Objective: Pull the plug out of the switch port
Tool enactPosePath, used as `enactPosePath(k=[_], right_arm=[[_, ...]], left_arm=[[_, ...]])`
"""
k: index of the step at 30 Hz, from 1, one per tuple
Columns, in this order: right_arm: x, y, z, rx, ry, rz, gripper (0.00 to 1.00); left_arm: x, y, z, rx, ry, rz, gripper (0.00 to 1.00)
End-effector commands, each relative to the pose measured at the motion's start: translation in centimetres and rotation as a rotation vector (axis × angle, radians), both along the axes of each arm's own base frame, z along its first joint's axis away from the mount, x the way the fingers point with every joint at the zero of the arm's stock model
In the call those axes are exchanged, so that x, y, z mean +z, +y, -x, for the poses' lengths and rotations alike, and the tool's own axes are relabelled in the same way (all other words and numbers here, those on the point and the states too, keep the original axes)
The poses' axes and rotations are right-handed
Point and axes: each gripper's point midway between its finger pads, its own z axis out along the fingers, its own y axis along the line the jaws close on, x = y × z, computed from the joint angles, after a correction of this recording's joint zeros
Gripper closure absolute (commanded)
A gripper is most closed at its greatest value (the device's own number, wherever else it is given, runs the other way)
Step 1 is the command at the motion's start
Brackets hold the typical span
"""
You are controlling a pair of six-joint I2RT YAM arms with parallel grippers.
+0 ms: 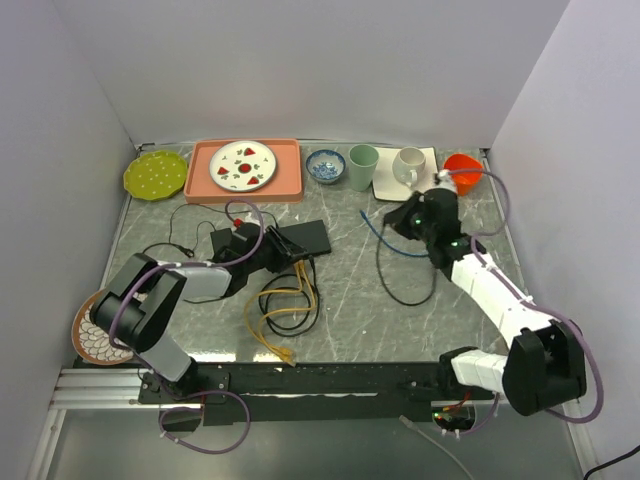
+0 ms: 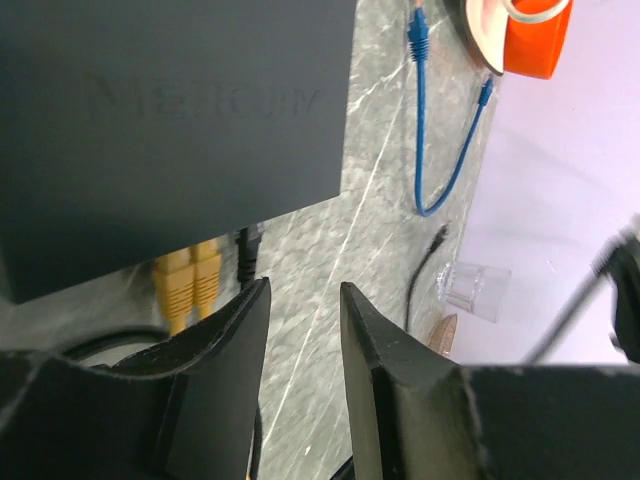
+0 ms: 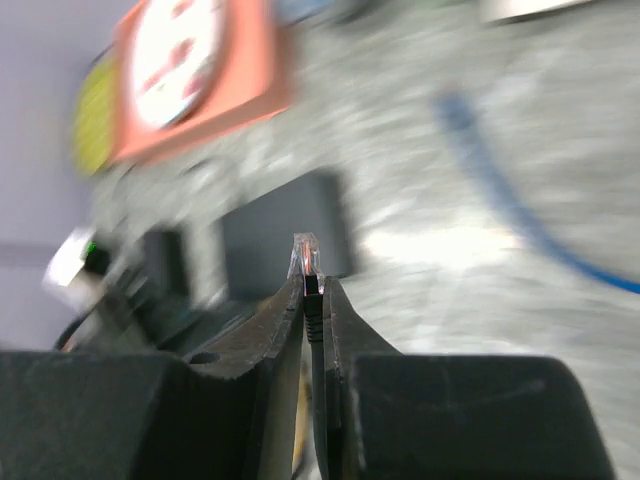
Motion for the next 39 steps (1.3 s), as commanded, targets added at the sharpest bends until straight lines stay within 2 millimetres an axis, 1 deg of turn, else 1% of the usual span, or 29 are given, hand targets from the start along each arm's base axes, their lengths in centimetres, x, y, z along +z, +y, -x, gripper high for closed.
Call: enactPosePath(k=[1,2,3,4,5,6,7,8,10,12,13,14,15,17,19,20,21,22,24,25,27,28,30,31,33,34,36,37,39], right_arm=[[-3.1,-7.4,-0.6,-0.252,0.128,0.064,1.00],[-3.8,-9.1,-0.9,-0.307,0.149,0.065,1.00],[-4.3,-10.3,-1.1,-0.347,0.163,0.067,1.00],[-4.4,-10.9,-1.5,-0.367,0.167,0.071,1.00],[-5.9,-11.9,-1.5,-0.395,0.228,0.090,0.95],[-6.5,-12.7,-1.6,-0.418,0.259,0.121,0.84],[-5.8,-13.0,-2.3,-0.434,0.261,0.137,0.72],[-7.4,-13.3,-1.9,-0.443,0.330,0.164,0.56],[-7.4,-13.4,-2.3,-0.464,0.330,0.153,0.48],[-5.9,-12.9,-3.1,-0.466,0.247,0.103,0.41],[-5.7,-12.2,-3.0,-0.441,0.227,0.081,0.40],[-4.6,-11.8,-3.1,-0.431,0.190,0.075,0.37],[-4.3,-10.8,-2.9,-0.399,0.183,0.089,0.35],[-2.8,-8.5,-3.3,-0.303,0.143,0.075,0.35],[-2.0,-5.1,-3.1,-0.155,0.089,0.049,0.36],[-1.8,-2.6,-2.5,-0.045,0.076,0.010,0.37],[-1.9,-1.3,-2.2,0.009,0.062,-0.002,0.37],[-2.5,1.3,-1.5,0.093,0.046,-0.020,0.39],[-3.7,4.5,0.0,0.204,0.076,-0.054,0.39],[-4.9,6.5,0.6,0.265,0.096,-0.061,0.40],[-6.3,8.4,1.5,0.328,0.134,-0.084,0.41],[-7.9,9.0,1.7,0.345,0.173,-0.084,0.42],[-8.4,10.7,2.3,0.406,0.182,-0.121,0.42],[-9.5,11.1,2.4,0.417,0.210,-0.127,0.43],[-9.3,12.6,2.7,0.469,0.209,-0.168,0.43],[-10.2,13.0,2.8,0.479,0.233,-0.172,0.44],[-10.3,14.1,3.0,0.507,0.235,-0.183,0.44],[-11.0,14.4,3.2,0.520,0.252,-0.185,0.45],[-11.3,15.0,3.4,0.534,0.258,-0.196,0.46]], left_arm=[[1.2,0.7,-0.1,0.034,-0.034,0.007,0.60],[1.2,0.9,0.0,0.040,-0.034,0.002,0.59],[1.7,1.1,-0.1,0.050,-0.044,0.004,0.59],[1.3,1.6,0.0,0.062,-0.039,-0.009,0.58],[1.4,1.8,0.0,0.068,-0.040,-0.014,0.58],[1.7,2.0,0.1,0.071,-0.043,-0.016,0.58],[1.6,2.3,0.1,0.081,-0.044,-0.029,0.57],[1.8,2.5,0.2,0.086,-0.044,-0.036,0.57],[1.8,3.0,0.3,0.099,-0.049,-0.052,0.55],[2.1,3.7,0.2,0.120,-0.056,-0.065,0.54],[2.1,4.0,0.1,0.128,-0.055,-0.069,0.53],[2.3,4.2,0.1,0.137,-0.059,-0.073,0.52],[2.2,4.7,0.0,0.150,-0.056,-0.079,0.52],[2.5,5.2,-0.2,0.174,-0.059,-0.083,0.51],[2.3,5.9,-0.5,0.199,-0.053,-0.087,0.51],[2.3,6.1,-0.6,0.206,-0.053,-0.086,0.51],[2.4,6.4,-0.9,0.219,-0.053,-0.084,0.51],[2.3,6.6,-1.1,0.225,-0.048,-0.085,0.52],[1.8,7.0,-1.5,0.237,-0.030,-0.097,0.52],[1.6,7.1,-1.7,0.238,-0.020,-0.100,0.53],[1.1,7.0,-1.9,0.236,-0.005,-0.101,0.54],[0.8,6.9,-1.9,0.232,0.000,-0.101,0.55],[0.6,6.8,-2.1,0.228,0.007,-0.101,0.56],[0.7,6.6,-2.3,0.225,0.001,-0.097,0.56],[0.8,6.5,-2.6,0.222,-0.006,-0.099,0.57],[1.0,6.5,-2.7,0.222,-0.012,-0.099,0.57],[1.3,6.4,-3.1,0.219,-0.025,-0.099,0.57],[1.4,6.3,-3.2,0.220,-0.029,-0.100,0.57],[1.5,6.1,-3.5,0.213,-0.035,-0.096,0.57]])
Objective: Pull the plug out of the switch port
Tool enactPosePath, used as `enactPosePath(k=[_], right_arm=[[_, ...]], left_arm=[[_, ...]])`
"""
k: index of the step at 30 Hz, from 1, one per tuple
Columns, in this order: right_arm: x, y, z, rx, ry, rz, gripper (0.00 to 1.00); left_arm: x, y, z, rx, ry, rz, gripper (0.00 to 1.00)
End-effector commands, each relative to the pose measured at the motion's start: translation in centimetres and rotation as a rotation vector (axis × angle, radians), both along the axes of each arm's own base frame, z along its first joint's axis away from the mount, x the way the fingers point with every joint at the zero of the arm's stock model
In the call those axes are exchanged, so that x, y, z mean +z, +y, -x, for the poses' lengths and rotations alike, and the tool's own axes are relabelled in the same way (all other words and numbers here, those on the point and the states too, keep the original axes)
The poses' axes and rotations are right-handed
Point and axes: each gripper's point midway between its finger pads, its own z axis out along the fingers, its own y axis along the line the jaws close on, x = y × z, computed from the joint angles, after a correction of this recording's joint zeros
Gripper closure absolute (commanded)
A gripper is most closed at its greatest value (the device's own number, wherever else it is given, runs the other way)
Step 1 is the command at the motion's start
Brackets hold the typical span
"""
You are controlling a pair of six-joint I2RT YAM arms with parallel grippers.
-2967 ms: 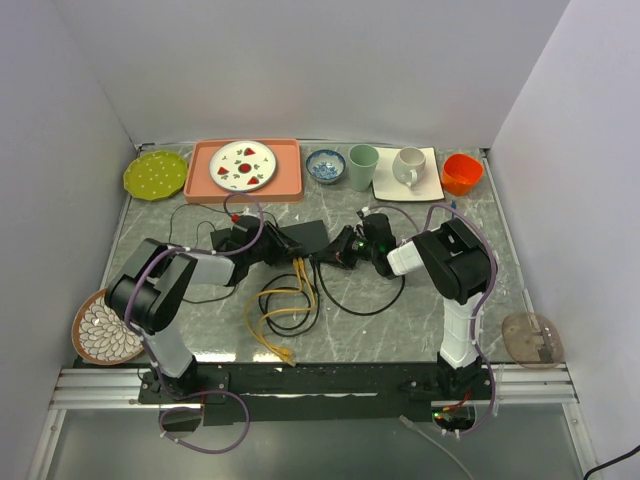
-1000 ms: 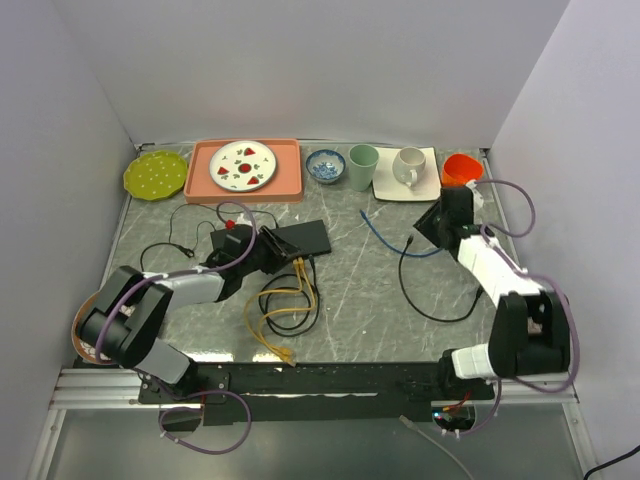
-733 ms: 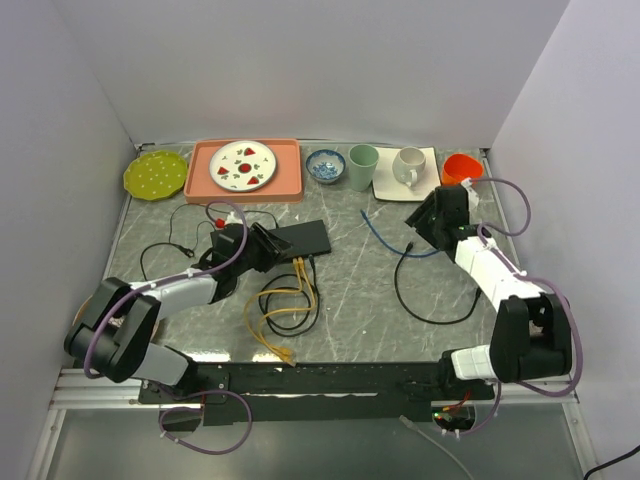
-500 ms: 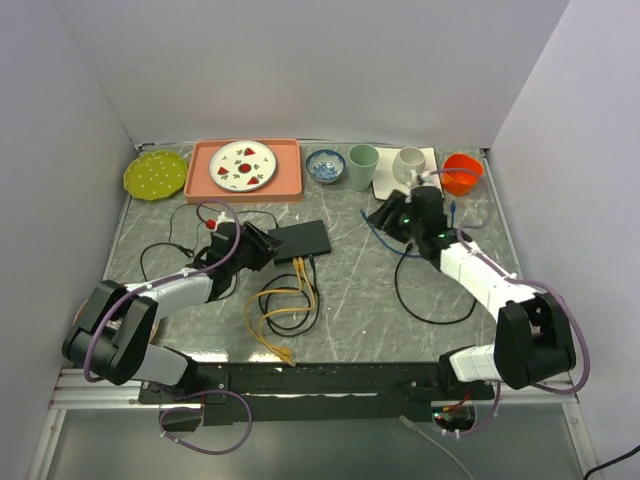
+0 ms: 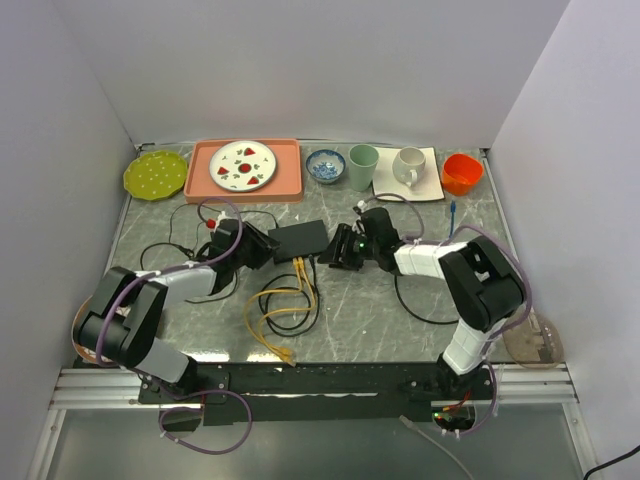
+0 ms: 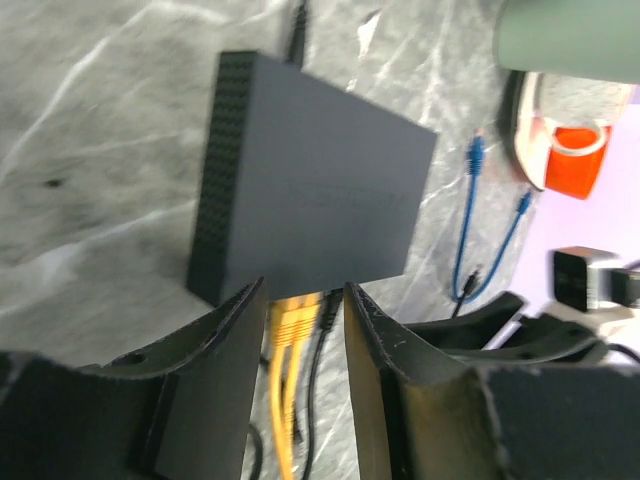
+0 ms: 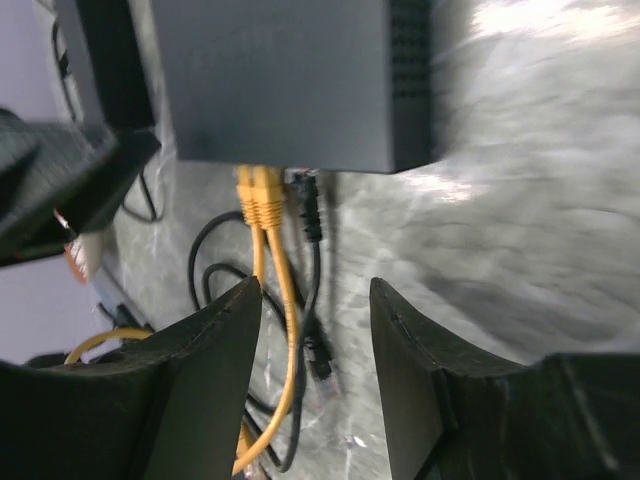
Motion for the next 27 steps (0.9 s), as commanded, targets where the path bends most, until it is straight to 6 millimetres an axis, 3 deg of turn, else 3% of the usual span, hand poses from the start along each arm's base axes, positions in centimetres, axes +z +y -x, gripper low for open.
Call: enactPosePath(k=[1,12,17,27], right_arm=[[1.9,2.9,-0.5,0.074,-0.055,-0.111,0.46],[-0.1,3.6,-1.4,0.050,-0.003,-0.113,0.49],[-0.6,3.6,-2.4,-0.020,0.014,-0.126,0.51],[-1.8,4.3,-3.1,-0.100,0.072,-0.242,0.59]], left_arm=[[2.3,-0.9,-1.8,-0.015,-0.077,0.025,0.57],[1.4,-3.1,-2.6,-0.089,-0.064,0.086,0.59],[-0.2,-2.9,-2.3,-0.084,-0.022,0.068,0.59],[-0.9,-2.5,-1.7,-0.077,0.004,0.052,0.60]])
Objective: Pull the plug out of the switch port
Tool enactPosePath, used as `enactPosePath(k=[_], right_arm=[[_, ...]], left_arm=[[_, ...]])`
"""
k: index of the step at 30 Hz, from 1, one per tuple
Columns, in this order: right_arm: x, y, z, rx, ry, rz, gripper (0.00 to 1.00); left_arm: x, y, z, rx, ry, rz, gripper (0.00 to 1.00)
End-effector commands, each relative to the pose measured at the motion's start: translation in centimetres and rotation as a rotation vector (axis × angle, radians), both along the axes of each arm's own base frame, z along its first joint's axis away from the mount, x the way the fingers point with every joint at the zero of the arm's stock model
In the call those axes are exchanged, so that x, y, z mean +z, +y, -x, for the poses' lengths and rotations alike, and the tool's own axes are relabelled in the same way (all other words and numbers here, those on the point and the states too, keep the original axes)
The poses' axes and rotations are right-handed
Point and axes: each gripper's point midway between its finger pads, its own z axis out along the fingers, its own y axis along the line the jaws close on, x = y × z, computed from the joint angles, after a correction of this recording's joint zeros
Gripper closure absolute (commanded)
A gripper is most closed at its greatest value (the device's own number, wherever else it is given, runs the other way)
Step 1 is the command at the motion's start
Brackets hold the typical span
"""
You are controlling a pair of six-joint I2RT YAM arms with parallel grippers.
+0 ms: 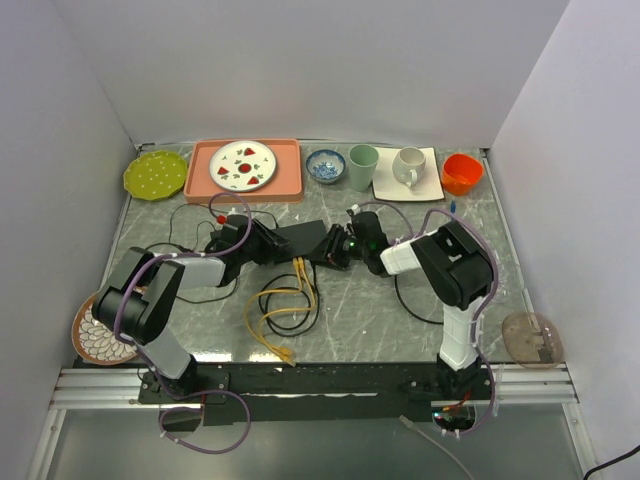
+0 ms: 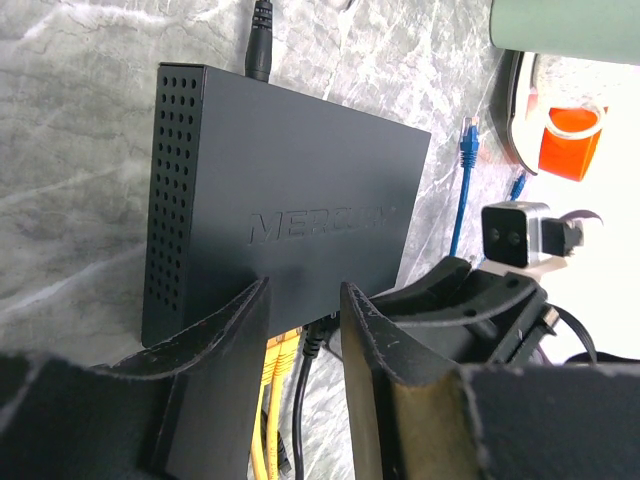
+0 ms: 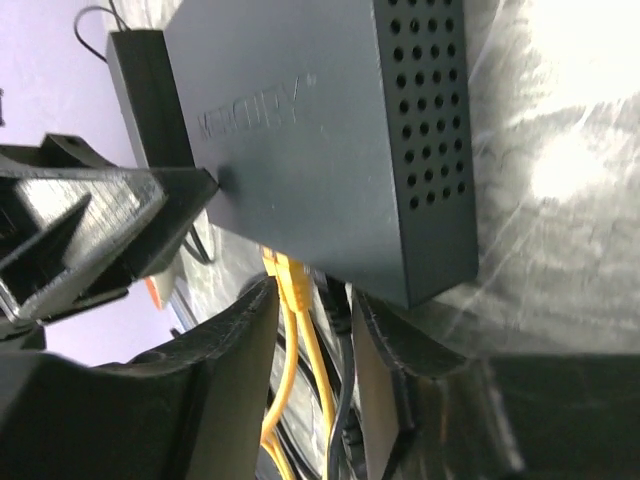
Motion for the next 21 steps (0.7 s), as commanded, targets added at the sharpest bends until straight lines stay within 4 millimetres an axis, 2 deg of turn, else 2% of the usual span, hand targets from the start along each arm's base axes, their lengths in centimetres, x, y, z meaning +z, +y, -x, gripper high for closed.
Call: enactPosePath(k=[1,12,21], right_arm=[[0.4,0.5,-1.1,-0.051,-0.012,-0.076,0.60],[-0.5,-0.7,-1.1,-0.094,0.022,-0.131,0.63],[-0.9,-0.6,-1.3,-0.098,0.045,-0.147,0.64]], left_arm=[[0.1,-0.2,0.1,-0.010,0.002,0.005,0.60],[-0.6,-0.3,0.2,-0.014,0.021,0.005,0.60],[-1.1,-0.3,0.5,-0.012,0.034,0.011,0.60]])
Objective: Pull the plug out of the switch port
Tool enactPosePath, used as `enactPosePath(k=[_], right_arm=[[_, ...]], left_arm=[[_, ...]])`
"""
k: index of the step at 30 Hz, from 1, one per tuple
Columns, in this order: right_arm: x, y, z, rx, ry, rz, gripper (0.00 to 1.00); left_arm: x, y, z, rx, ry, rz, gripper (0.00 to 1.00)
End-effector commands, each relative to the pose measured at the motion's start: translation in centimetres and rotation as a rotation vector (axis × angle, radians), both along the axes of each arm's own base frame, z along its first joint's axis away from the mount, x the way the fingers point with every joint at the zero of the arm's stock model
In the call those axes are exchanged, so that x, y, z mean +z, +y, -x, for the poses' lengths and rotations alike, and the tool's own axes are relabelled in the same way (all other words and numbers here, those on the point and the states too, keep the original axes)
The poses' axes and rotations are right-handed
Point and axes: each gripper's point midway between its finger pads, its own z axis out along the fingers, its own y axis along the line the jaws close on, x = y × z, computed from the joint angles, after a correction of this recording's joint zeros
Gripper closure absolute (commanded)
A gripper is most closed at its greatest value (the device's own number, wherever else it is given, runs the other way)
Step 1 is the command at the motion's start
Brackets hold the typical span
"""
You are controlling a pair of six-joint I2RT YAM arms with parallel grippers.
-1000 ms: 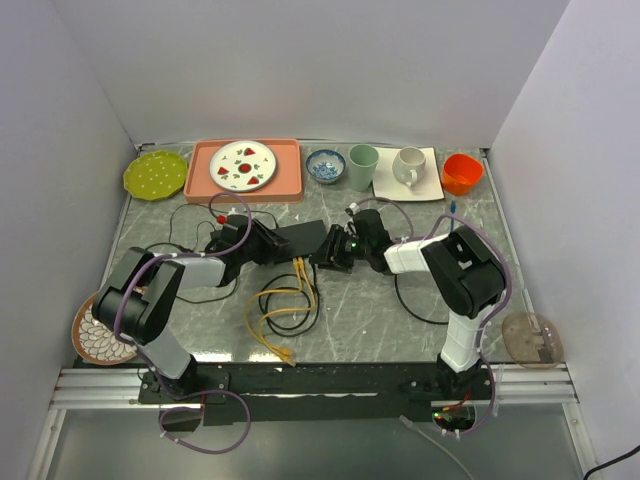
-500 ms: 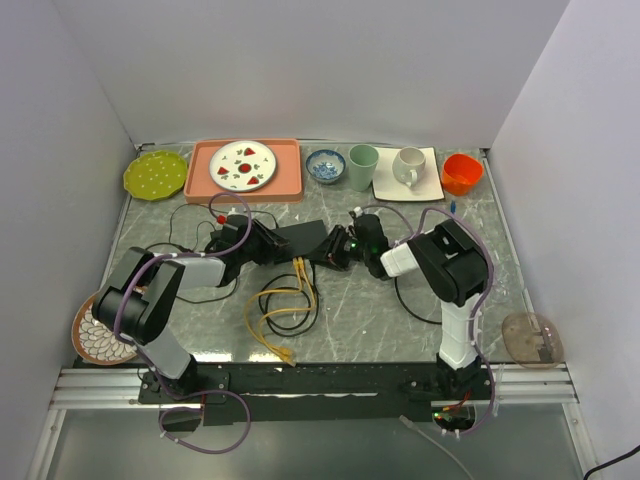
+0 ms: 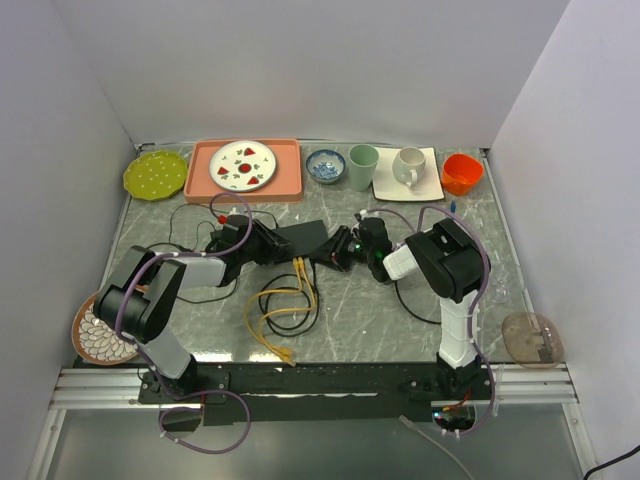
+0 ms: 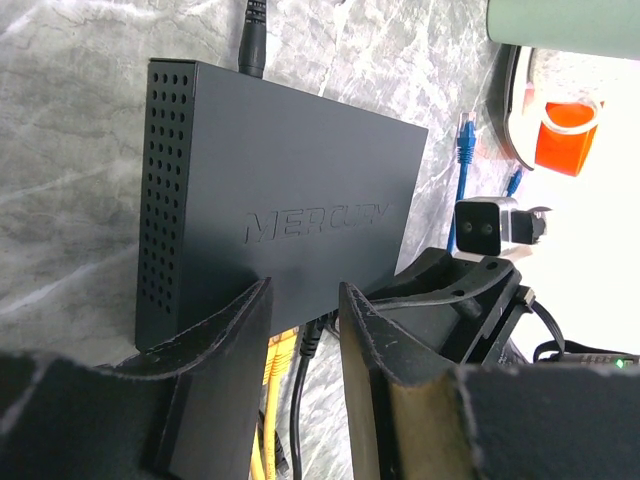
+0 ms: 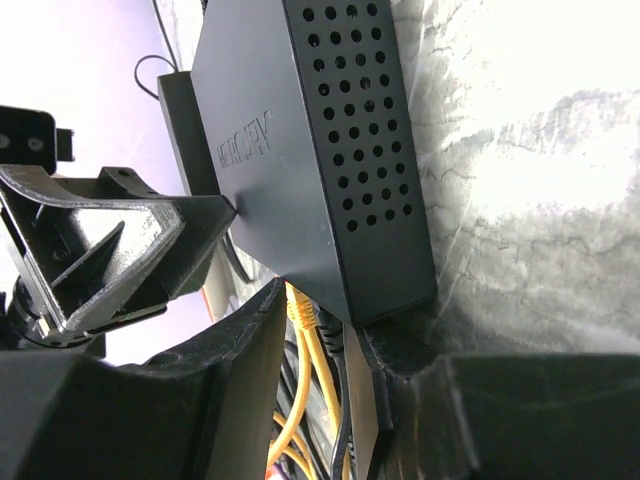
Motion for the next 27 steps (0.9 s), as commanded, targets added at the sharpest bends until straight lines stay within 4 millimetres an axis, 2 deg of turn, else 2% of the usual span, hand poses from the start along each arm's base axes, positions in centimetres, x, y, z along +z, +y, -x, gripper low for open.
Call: enactPosePath(k=[1,11,15,20,24,27], right_arm=[[-0.53,-0.04,-0.39,-0.009,0.002,-0.007,0.64],[-0.82,0.13,-0.80,-0.006,0.002,0.010,0.66],[-1.07,0.13,-0.91,-0.012,0.009,0.020,0.73],[-1.19,0.22,-0.91,-0.014,0.014,0.014,0.75],[-1.29,0.19,-0.96,-0.015,0.012,0.019,0.82],[-1.43,0.15,-0.88,-0.016,0.014,0.019,0.82]], left_arm=[[-1.11,0.01,0.57,-0.003,0.034,-0.002,0.60],[-1.28,-0.23,0.51,-0.014,0.034,0.003,0.60],[-1.49,-0.32,0.64,-0.020,0.039,0.007,0.61],[-1.48,-0.35,0.69,-0.023,0.037,0.008,0.61],[-1.52,-0.33,0.65,-0.023,0.038,0.005,0.61],[-1.47,-0.38,0.67,-0.025,0.036,0.009,0.61]])
